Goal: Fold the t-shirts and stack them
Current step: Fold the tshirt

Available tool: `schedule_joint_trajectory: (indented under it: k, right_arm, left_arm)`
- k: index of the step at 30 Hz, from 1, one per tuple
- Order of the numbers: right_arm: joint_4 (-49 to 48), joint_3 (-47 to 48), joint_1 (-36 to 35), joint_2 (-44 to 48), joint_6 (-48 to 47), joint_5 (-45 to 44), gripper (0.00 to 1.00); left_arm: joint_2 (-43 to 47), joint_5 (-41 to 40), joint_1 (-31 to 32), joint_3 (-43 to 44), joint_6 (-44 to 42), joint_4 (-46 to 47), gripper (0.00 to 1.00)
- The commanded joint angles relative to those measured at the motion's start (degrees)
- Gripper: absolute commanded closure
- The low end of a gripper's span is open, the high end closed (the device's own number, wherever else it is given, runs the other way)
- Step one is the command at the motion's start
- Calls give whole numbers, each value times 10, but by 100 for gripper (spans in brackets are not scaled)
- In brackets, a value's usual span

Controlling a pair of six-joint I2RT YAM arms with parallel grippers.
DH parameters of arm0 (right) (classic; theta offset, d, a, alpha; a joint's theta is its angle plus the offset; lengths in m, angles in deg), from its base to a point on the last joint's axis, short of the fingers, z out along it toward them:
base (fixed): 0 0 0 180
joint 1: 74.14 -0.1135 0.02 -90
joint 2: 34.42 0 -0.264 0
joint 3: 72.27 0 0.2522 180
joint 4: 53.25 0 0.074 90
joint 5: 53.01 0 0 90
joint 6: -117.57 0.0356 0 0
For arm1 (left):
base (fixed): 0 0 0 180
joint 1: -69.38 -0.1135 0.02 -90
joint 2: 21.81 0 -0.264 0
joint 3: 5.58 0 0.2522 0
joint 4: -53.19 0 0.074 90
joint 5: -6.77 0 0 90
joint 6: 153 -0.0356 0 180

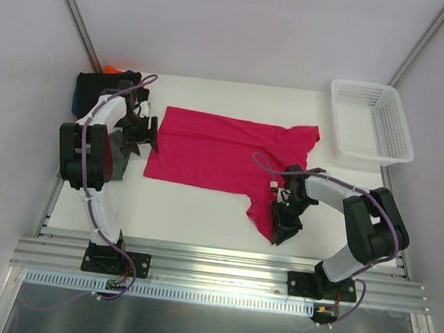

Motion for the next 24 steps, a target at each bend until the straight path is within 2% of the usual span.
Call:
schedule_joint_trajectory:
  k: [1, 3, 5, 13, 24]
  right_arm:
    - [0, 3, -1, 8, 0, -4, 81]
    - [1, 13, -1, 2, -1, -5, 94]
    - [3, 21, -2, -1, -3, -8, 99]
    - [6, 34, -2, -3, -9, -25, 99]
    - [48, 121, 7, 13, -25, -60, 99]
  left_arm:
    - [23, 8, -6, 6, 6, -9, 32]
    - [24, 7, -6, 3, 4, -9, 33]
    - [24, 8, -8, 2, 3, -10, 33]
    - [24, 6, -11, 14, -1, -9, 33]
    - [43, -5, -19, -26, -22, -8, 34]
